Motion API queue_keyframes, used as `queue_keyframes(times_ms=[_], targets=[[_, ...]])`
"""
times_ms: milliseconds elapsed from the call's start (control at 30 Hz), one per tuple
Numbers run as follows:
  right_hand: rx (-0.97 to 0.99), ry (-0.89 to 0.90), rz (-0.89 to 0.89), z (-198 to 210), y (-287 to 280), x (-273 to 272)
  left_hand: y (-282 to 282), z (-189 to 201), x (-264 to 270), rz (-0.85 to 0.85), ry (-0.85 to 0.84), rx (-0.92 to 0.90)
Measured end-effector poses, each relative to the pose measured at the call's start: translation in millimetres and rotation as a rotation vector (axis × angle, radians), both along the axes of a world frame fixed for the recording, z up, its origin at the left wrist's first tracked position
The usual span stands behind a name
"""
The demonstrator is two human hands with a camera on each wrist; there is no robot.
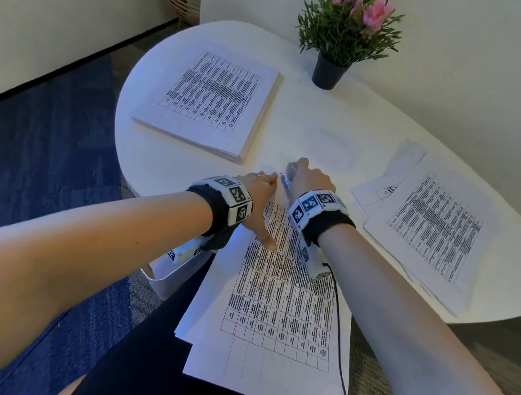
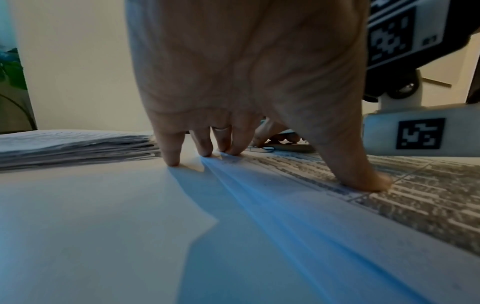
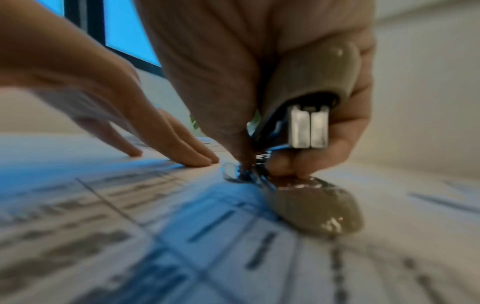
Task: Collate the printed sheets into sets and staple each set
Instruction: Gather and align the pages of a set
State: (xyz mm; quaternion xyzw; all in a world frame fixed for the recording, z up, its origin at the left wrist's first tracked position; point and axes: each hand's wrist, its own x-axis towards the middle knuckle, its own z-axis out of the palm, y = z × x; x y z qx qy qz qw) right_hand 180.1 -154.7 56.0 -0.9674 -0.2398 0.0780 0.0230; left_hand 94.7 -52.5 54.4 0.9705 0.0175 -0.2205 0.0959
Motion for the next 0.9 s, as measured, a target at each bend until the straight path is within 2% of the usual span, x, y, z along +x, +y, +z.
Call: queue_keyframes(times_ms=[100,300,633,833,900], targets=[[-0.058,-0.050,0.063,3.0,-1.0,4.2,0.1,-0.6,2.2,0.038,0.027,-0.021],[0.103,0.097,-0.092,-0.5,10.9,10.6,-2.4,-1.5,1.6,0.049,0.038,-0.026],[0.073,0.117,-0.101,2.0,21.9,21.2,-5.1,6.2,4.6,0.079,0.036,-0.040],[0.165,0.233,-0.150,14.6,26.3,40.4,-1.6,3.2,2.0,0.083,0.009,-0.040],[0.249,0.248,-0.151,19.8,16.5,38.8,0.1,3.8,1.8,0.054,0.007,-0.030]])
